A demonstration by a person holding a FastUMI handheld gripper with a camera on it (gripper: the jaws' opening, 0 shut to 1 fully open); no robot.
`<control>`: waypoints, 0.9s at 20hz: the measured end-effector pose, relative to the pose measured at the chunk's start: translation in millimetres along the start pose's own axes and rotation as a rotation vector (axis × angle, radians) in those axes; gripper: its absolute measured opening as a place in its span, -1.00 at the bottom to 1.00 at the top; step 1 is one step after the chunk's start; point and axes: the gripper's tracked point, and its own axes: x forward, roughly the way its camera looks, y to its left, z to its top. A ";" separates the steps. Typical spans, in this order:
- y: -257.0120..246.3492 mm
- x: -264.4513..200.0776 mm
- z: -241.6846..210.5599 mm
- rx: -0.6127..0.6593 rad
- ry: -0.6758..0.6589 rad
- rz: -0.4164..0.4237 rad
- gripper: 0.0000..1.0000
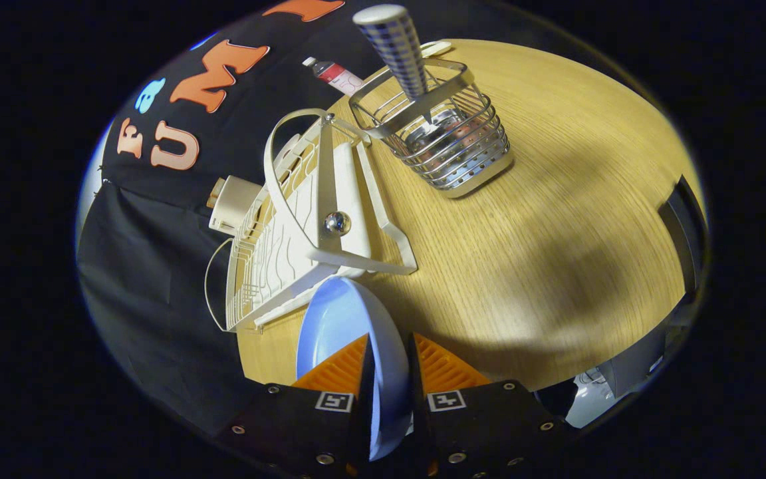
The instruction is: Take the plate from the dish rack, then take the spoon from the basket and place it into the plate.
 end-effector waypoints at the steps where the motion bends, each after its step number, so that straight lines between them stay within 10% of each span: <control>1: -0.3 3.5 -0.8 -0.012 -0.010 0.002 -0.46; 15: 0.4 21.1 30.4 0.008 -0.061 0.020 -0.33; 18: -2.7 19.3 44.0 -0.010 -0.071 -0.023 -0.02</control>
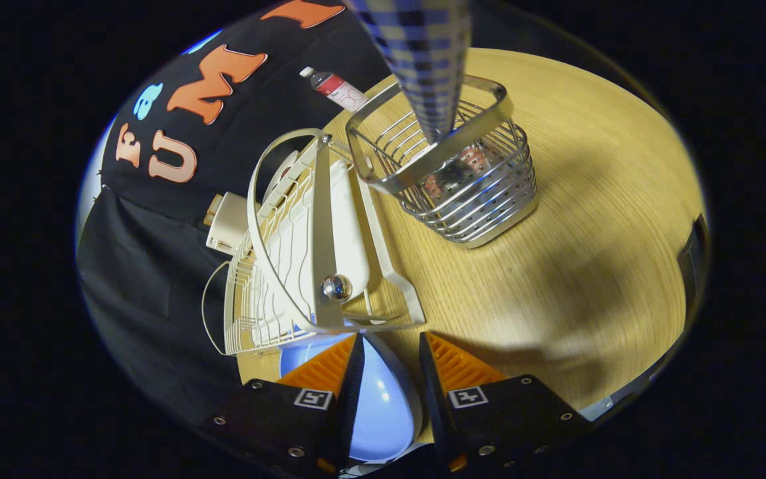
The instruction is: Take the plate from the dish rack, then take the spoon from the basket and place it into the plate.
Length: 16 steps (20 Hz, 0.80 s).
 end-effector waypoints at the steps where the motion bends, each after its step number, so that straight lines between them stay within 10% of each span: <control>1: -4.8 -2.5 2.0 -0.026 -0.007 -0.024 0.05; 6: -24.9 -36.7 23.0 -0.161 -0.096 -0.117 0.50; 16: -18.7 -97.9 103.7 -0.536 -0.437 -0.240 0.50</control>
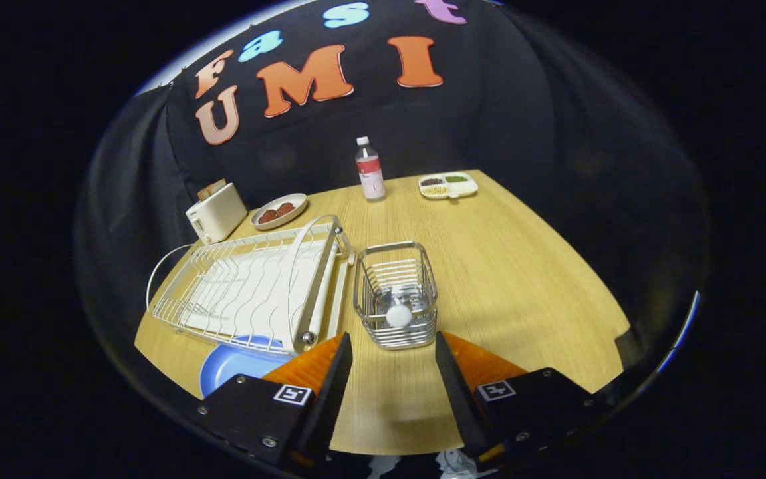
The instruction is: Take the plate from the dish rack, then take the spoon from the basket and place it into the plate.
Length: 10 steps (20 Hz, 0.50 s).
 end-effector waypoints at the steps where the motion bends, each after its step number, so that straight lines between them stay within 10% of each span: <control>1: 0.5 1.3 7.0 -0.025 -0.026 -0.002 0.48; 10: 7.9 27.3 14.0 -0.061 -0.003 0.031 -0.44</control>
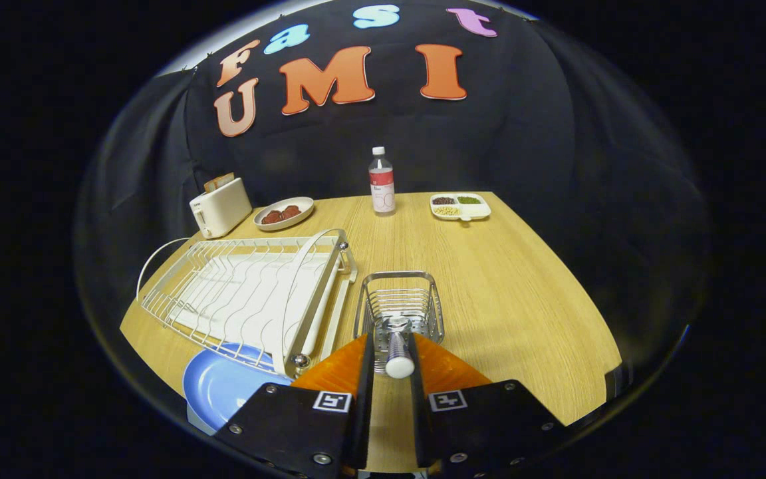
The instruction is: Take the plate from the dish rack, then take the spoon from the basket and place it into the plate.
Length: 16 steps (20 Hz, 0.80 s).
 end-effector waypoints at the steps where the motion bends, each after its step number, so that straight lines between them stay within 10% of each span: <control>1: -2.9 1.5 5.1 -0.005 -0.008 -0.008 -0.51; 16: -12.3 -50.6 89.8 0.020 -0.143 -0.010 -0.79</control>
